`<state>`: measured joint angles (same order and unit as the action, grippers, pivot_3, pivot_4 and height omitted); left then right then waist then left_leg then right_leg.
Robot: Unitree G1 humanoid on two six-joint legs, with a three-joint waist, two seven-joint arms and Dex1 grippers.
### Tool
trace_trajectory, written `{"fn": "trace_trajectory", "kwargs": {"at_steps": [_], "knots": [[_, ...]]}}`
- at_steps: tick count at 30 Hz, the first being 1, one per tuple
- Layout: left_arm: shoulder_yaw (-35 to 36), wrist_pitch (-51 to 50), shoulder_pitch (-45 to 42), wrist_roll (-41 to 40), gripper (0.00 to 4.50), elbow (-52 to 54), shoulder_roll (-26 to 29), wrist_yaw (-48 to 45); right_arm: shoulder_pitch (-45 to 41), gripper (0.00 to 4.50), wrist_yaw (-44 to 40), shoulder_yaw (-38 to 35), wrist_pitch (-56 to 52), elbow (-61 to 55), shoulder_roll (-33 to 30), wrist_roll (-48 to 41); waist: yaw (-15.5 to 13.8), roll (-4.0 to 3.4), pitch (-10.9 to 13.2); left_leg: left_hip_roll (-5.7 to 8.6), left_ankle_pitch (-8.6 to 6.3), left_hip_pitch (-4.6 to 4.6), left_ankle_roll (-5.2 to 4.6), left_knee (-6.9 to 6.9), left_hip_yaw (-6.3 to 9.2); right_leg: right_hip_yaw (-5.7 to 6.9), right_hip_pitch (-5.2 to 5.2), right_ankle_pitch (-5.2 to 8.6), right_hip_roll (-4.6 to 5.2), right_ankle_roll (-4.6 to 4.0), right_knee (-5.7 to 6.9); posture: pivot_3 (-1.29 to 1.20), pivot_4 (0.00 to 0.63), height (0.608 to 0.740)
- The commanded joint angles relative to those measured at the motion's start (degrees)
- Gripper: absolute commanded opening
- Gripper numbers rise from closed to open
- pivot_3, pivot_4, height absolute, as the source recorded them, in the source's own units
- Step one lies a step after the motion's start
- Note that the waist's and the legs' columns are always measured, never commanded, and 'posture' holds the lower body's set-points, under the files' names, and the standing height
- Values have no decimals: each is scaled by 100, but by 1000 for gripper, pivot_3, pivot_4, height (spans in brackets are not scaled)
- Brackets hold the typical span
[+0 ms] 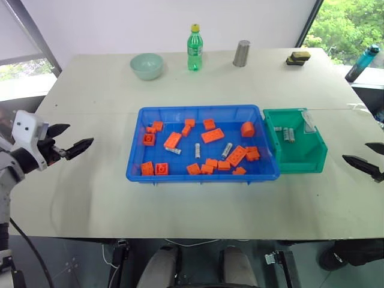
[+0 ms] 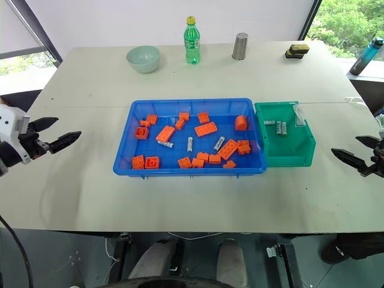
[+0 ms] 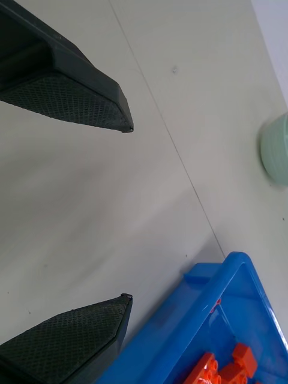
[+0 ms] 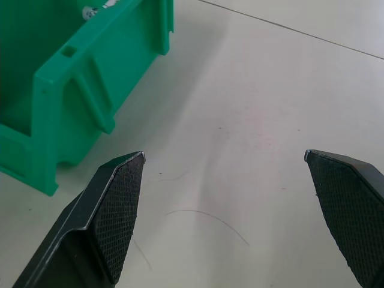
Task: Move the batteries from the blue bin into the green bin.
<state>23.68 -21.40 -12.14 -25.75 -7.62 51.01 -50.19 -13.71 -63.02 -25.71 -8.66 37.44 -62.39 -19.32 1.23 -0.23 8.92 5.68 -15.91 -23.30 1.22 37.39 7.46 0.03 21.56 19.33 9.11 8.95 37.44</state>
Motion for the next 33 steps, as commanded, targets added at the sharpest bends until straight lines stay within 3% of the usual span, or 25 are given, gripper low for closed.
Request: {"fn": "trace_trajectory", "kwargs": {"at_steps": [1, 14, 22, 26, 30, 33], "knots": [[148, 175, -81, -10, 4500, 139, 44, 1, -124, 4402, -26, -74, 136, 71, -145, 5, 0, 0, 0, 0, 0, 0, 0, 0, 1, 0, 0, 0, 0, 0, 0, 0, 150, 727], [116, -109, -162, -225, 4500, 207, 30, -51, -457, 4402, -47, 85, 14, 156, -153, 120, 3, -1, 0, 0, 0, 0, 0, 1, 2, 0, 0, 0, -1, 0, 0, 0, 150, 727], [-153, -444, -332, -579, 4500, 940, 37, -428, -1064, 4402, -554, 596, -761, -1217, -168, -182, 23, -2, -1, -1, 0, 0, 1, 3, 2, 1, 0, 0, -1, 0, 3, 0, 150, 727], [-371, -796, -308, -897, 4500, 1579, 216, -866, -1814, 4402, -656, 1048, -1676, -2398, 77, -668, 93, -4, 0, -4, 0, -2, 1, 2, 6, 3, 2, 0, -3, 0, 5, 0, 150, 727], [-585, -1120, -361, -1184, 4500, 2056, 446, -1313, -2910, 4402, -451, 1932, -2436, -3271, 806, -809, 154, -3, 1, -15, 2, -2, 3, -1, 12, 5, 2, 0, -14, 0, 2, 0, 150, 727], [-706, -1163, -378, -1213, 4500, 2147, 590, -1584, -3355, 4402, -643, 2688, -2360, -3694, 1380, -652, 141, -3, 1, -18, 2, -3, 4, -6, 17, 5, 5, 0, -18, -1, 4, 0, 150, 727]]}}
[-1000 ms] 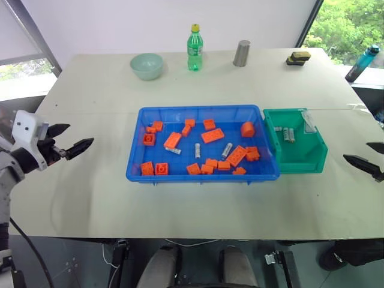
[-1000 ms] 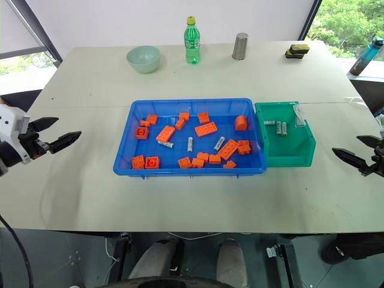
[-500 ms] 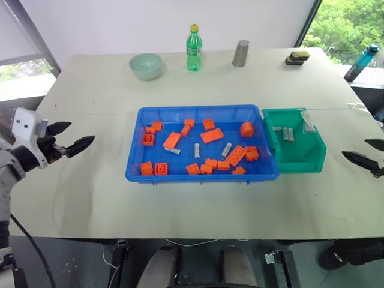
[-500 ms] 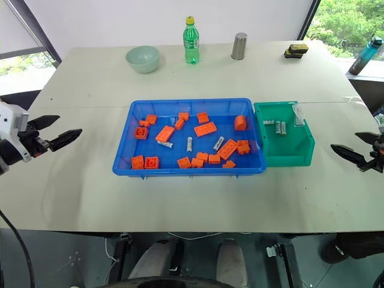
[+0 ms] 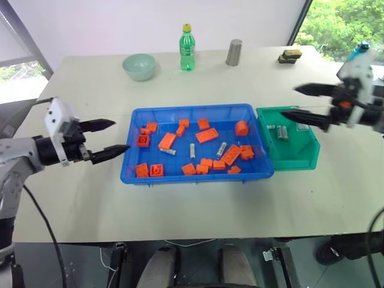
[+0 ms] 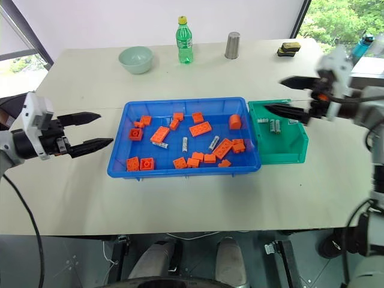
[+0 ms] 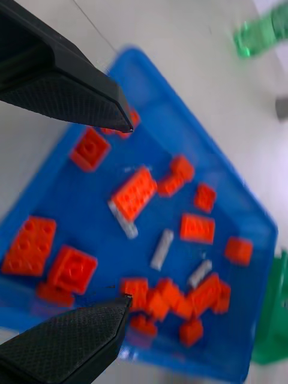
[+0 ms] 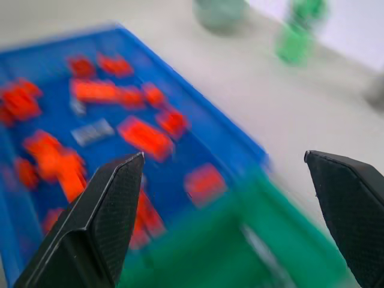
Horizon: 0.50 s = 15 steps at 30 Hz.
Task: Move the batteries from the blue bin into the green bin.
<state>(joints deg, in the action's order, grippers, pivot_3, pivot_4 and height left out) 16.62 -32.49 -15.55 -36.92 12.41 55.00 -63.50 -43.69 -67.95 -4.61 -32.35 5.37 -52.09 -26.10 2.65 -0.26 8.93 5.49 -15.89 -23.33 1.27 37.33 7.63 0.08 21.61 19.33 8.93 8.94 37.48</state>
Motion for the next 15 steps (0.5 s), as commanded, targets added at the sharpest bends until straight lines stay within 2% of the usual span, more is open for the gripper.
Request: {"fn": "trace_trajectory", "kwargs": {"at_steps": [1, 4, 8, 15], "knots": [[-31, -68, -58, -87, 4500, 145, 212, -281, -500, 4402, -184, 790, 16, -510, 546, 82, -1, 0, 0, 1, 0, -1, 0, -1, 0, 0, 2, 0, 1, 0, 1, 0, 150, 727], [-126, -92, -119, -93, 4500, 191, 208, -368, -959, 4402, 117, 1392, -178, -224, 1323, 359, -9, 1, 1, 3, 0, -4, 0, 1, 2, 0, 4, -1, 1, -1, 5, 0, 150, 727], [-254, -4, -91, -47, 4500, 320, 135, -408, -1039, 4402, 852, 2088, -587, -76, 2251, 871, -10, 9, -2, 9, 2, -7, 3, 7, 16, 0, 16, -3, 2, -5, 51, 0, 150, 727], [-533, 93, -246, 44, 4500, 267, 89, -524, -862, 4402, 1632, 2585, -1285, 71, 3167, 1205, 10, 10, -2, 13, 5, -13, 9, 7, 19, 0, 34, -4, 3, -7, 68, 0, 150, 727]]}}
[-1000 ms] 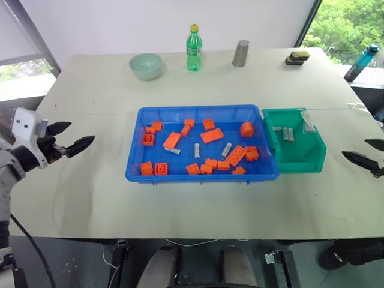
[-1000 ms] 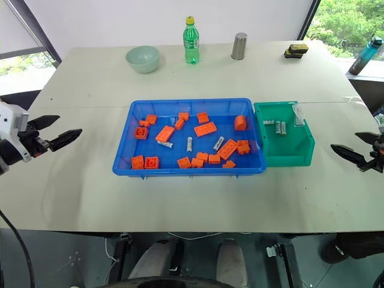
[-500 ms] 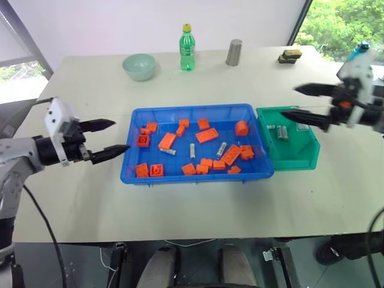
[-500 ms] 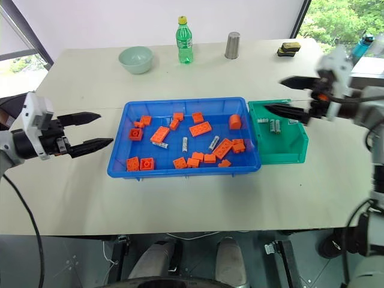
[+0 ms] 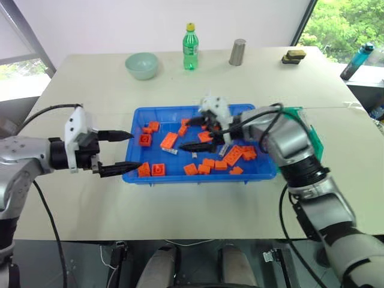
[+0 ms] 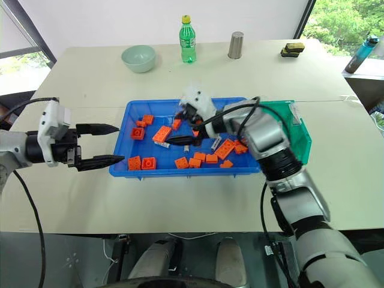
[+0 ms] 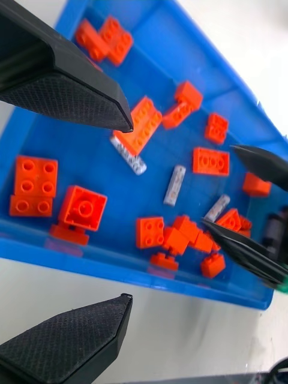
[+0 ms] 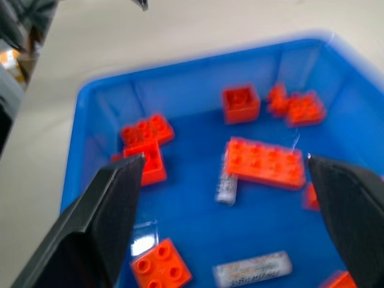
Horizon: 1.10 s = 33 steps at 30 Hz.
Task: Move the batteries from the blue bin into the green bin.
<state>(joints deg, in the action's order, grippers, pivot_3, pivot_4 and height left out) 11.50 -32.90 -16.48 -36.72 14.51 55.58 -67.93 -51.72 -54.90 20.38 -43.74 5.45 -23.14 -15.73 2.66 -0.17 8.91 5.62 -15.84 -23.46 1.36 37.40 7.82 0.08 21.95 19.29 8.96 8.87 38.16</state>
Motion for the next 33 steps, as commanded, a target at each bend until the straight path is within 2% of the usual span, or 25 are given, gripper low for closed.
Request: {"fn": "trace_trajectory", "kwargs": {"at_steps": [1, 10, 20, 21, 23, 27, 30, 33], "knots": [[-42, 158, -168, 44, 4500, 41, 36, -109, -71, 4402, 438, 112, -175, 182, 382, 236, 17, 0, 0, 0, 2, 0, 3, -2, 0, 0, 4, 0, 0, 0, 2, 0, 150, 727], [-182, 232, -379, 140, 4500, -114, -22, -149, -197, 4402, 749, 334, 56, 1113, 1011, 694, 146, 0, 0, -2, 5, -1, 10, -11, 0, -2, 24, 0, -3, -1, 9, 0, 150, 727], [-212, 228, -449, 155, 4500, -103, -90, -108, -366, 4402, 692, 626, 690, 2115, 1546, 1232, 162, 1, -1, -5, 8, -1, 14, -15, 0, -2, 32, 0, -6, -1, 17, 0, 150, 727], [-204, 226, -434, 150, 4500, -89, -92, -103, -383, 4025, 717, 629, 763, 2238, 1593, 1281, 164, 1, -1, -5, 8, -1, 14, -14, 0, -2, 32, 0, -6, -1, 18, 0, 150, 727], [-179, 229, -382, 141, 4500, -59, -92, -96, -394, 3560, 751, 624, 905, 2444, 1691, 1369, 167, 2, -2, -5, 8, -1, 14, -14, 0, -2, 31, 0, -6, -1, 17, 0, 150, 727], [-164, 234, -338, 134, 4500, -41, -103, -61, -374, 1457, 700, 574, 997, 2471, 1753, 1450, 172, 2, -2, -5, 8, -1, 15, -14, 2, -2, 31, 0, -6, -1, 18, 0, 150, 727], [-175, 227, -340, 129, 4500, -35, -127, -35, -322, 59, 644, 445, 840, 2166, 1660, 1408, 170, 2, -2, -5, 8, -1, 15, -13, 3, -2, 30, 0, -7, -1, 18, 0, 150, 727], [-194, 209, -348, 114, 4500, -27, -162, -19, -234, 76, 569, 271, 487, 1597, 1464, 1279, 155, 2, -2, -4, 8, -1, 15, -13, 4, -2, 30, -1, -6, -2, 18, 0, 150, 727]]}}
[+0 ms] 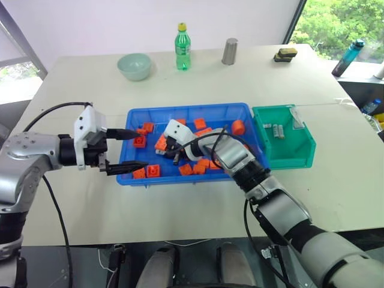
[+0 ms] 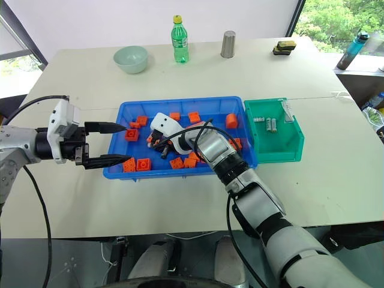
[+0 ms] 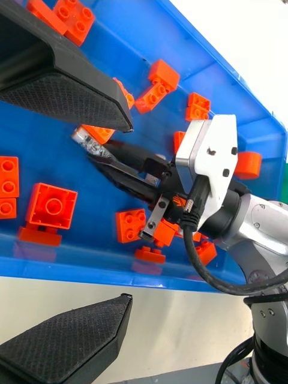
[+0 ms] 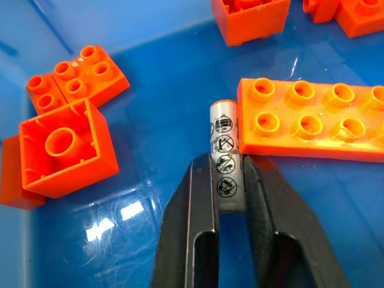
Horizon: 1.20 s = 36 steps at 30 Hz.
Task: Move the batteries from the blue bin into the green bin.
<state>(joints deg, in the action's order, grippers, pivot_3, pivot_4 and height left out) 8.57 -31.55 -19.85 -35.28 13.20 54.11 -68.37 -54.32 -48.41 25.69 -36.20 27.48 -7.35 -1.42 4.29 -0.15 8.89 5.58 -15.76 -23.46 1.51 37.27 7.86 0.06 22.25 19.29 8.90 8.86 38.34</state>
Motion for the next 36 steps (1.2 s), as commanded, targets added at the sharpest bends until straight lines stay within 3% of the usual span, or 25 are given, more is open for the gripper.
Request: {"fn": "trace_trajectory", "kwargs": {"at_steps": [1, 3, 6, 10, 17, 23, 24, 29, 33, 36], "knots": [[83, 74, -17, -30, 4500, 99, -31, 22, 60, 76, -124, -371, -508, -908, -224, -250, -12, 0, 0, 0, 0, 0, 0, 0, 0, 0, 0, 0, 0, 0, 0, 0, 150, 727], [49, 75, -40, -24, 4500, 82, -66, 15, 118, 76, -207, -570, -914, -1480, -451, -421, -14, 0, 0, 0, 0, 0, 0, 1, 0, 0, 0, 0, 0, 0, 0, 0, 150, 727], [-55, 19, -169, -78, 4500, 33, -204, 24, 60, 76, -227, -1583, -2113, -2729, -1049, -1089, -43, -1, 0, 2, 0, -6, 0, 2, 0, 0, 3, 0, 2, 0, 0, 0, 150, 727], [-216, -21, -288, -88, 4500, 52, -405, 27, -2, 76, 3, -2642, -3059, -3328, -1920, -1490, -74, 2, -1, 5, 0, -16, -1, 10, 4, 1, -1, -1, 3, -2, -1, 0, 150, 727], [-533, 34, -599, 13, 4500, -99, -757, 14, 828, 76, 103, -3372, -3124, -3577, -3781, -1490, -104, 3, -1, 6, -2, -16, -3, 5, -9, -1, 1, -1, 7, -2, -1, 0, 150, 727], [-647, 89, -857, 82, 4500, -276, -883, -25, 1671, 76, 319, -3596, -3085, -3835, -4113, -1620, -31, 3, -1, -2, -2, -15, -4, 4, -27, -3, 2, -1, 4, -2, -1, 0, 150, 727], [-656, 100, -884, 93, 4500, -298, -893, -36, 1762, 1118, 372, -3583, -3041, -3858, -4103, -1622, -31, 3, -1, -3, -2, -15, -4, 4, -27, -3, 2, -1, 3, -1, 0, 0, 150, 727], [-661, 96, -940, 106, 4500, -321, -905, -57, 1605, 3397, 511, -3254, -2576, -3703, -4103, -1545, -43, 3, -1, -2, -2, -15, -4, 6, -24, -2, 1, -1, 3, -2, 0, 0, 150, 727], [-629, 65, -874, 78, 4500, -229, -870, -50, 825, 3397, 557, -2921, -2487, -3488, -3668, -1705, -23, 3, 0, -2, -1, -15, -4, 7, -24, -2, 1, -1, 3, -2, -1, 0, 150, 727], [-617, 68, -795, 91, 4500, -163, -862, -14, 492, 3397, 733, -2582, -2685, -3480, -2885, -1858, -19, 4, -1, -10, -1, -14, -4, 4, -23, -2, 2, -1, -3, -2, -1, 0, 150, 727]]}}
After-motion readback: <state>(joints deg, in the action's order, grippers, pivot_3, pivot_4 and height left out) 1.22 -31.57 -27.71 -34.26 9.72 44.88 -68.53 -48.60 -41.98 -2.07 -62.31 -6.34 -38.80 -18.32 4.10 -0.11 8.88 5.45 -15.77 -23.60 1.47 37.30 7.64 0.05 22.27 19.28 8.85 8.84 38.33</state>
